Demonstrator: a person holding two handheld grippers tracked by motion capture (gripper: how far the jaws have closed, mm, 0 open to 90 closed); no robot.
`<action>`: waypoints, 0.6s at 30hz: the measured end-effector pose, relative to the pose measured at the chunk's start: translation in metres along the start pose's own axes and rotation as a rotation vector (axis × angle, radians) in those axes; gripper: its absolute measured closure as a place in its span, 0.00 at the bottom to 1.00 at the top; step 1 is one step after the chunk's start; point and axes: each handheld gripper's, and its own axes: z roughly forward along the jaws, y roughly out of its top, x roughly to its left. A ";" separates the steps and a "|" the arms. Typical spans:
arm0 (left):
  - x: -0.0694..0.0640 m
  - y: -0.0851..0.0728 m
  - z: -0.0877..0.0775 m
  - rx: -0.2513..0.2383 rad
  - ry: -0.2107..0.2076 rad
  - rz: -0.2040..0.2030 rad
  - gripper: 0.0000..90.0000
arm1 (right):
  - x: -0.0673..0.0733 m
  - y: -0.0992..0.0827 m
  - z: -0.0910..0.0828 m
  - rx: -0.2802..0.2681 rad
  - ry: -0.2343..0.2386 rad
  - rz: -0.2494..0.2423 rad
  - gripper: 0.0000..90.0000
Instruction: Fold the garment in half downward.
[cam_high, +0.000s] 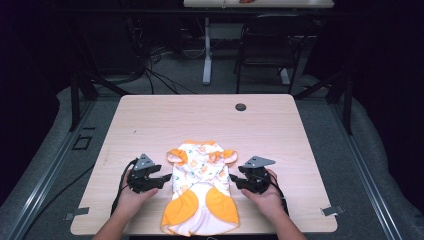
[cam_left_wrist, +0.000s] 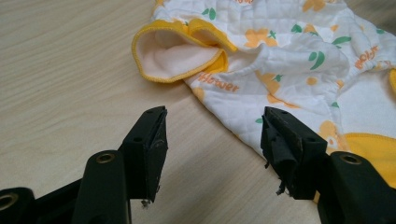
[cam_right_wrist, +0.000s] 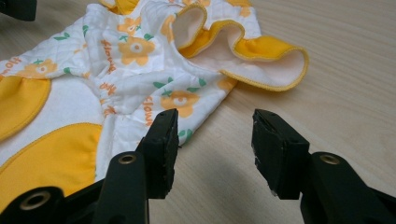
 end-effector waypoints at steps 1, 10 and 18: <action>0.000 0.000 0.000 0.000 0.001 -0.011 0.47 | 0.000 0.000 0.000 -0.001 0.001 0.001 0.56; 0.003 0.000 -0.003 -0.023 -0.005 -0.040 0.53 | -0.002 -0.002 0.000 0.016 0.003 -0.004 0.56; 0.005 0.000 -0.003 -0.015 -0.015 -0.050 0.56 | -0.004 -0.001 0.000 0.018 0.007 -0.006 0.57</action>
